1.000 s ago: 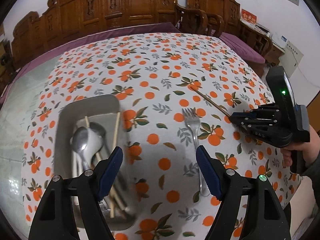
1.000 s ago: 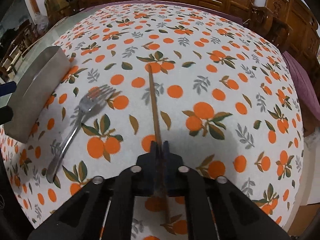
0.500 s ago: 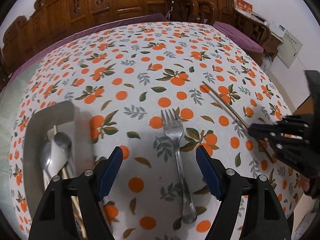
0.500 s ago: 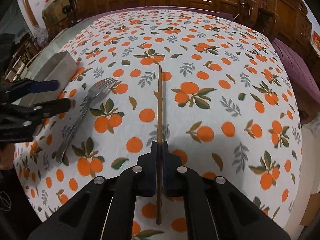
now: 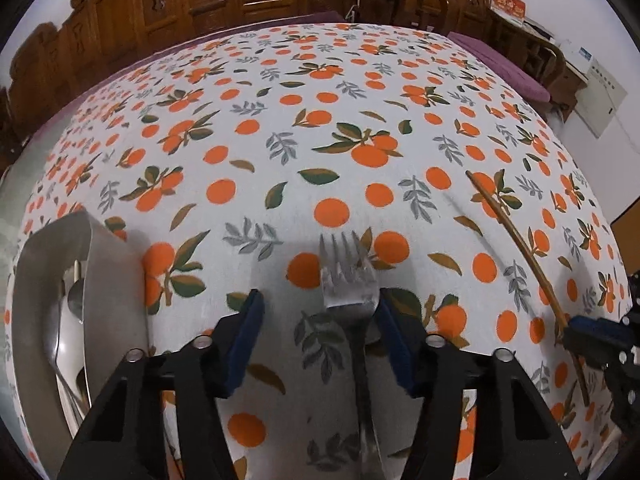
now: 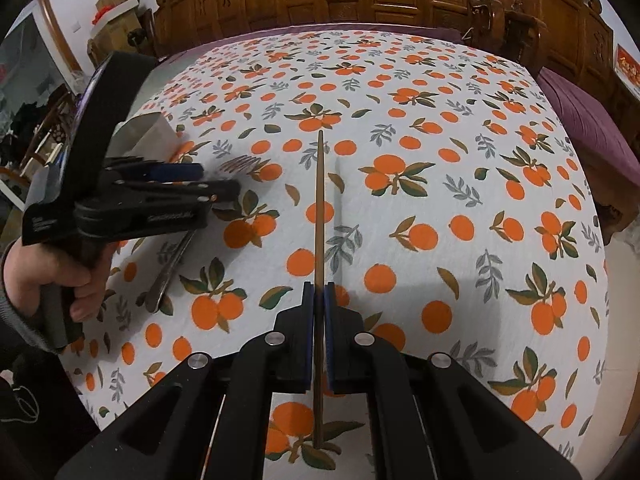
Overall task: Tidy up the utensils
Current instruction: 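Grasp the metal fork with the left tool and lift it, then lower the metal fork into the tray with the left tool and release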
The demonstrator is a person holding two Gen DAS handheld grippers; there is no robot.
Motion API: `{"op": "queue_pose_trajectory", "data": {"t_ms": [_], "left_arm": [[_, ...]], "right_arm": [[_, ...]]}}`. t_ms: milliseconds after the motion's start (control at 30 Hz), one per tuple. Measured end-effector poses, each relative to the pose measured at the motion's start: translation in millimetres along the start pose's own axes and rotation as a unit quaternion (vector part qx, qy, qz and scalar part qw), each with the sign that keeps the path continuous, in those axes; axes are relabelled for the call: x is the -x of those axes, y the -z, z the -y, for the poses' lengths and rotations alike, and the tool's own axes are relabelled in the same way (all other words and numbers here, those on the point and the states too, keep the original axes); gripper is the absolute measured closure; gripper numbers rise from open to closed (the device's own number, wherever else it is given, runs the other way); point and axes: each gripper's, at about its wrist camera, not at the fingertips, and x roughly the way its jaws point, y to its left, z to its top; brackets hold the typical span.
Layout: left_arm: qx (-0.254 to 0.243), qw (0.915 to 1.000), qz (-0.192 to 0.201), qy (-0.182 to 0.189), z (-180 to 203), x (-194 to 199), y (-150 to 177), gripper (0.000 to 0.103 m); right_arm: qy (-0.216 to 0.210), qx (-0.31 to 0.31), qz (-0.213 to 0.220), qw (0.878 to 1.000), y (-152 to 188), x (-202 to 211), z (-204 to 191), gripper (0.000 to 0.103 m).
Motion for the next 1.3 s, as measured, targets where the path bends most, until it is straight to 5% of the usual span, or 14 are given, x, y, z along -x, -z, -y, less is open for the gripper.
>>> {"op": "queue_pose_trajectory", "data": {"t_ms": [100, 1300], "left_arm": [[-0.015, 0.9997, 0.003, 0.017, 6, 3, 0, 0.078], [-0.002, 0.9809, 0.186, 0.057, -33, 180, 52, 0.08]], "right_arm": [[0.0, -0.002, 0.001, 1.0, 2, 2, -2, 0.097], [0.003, 0.023, 0.061, 0.998, 1, 61, -80, 0.097]]}}
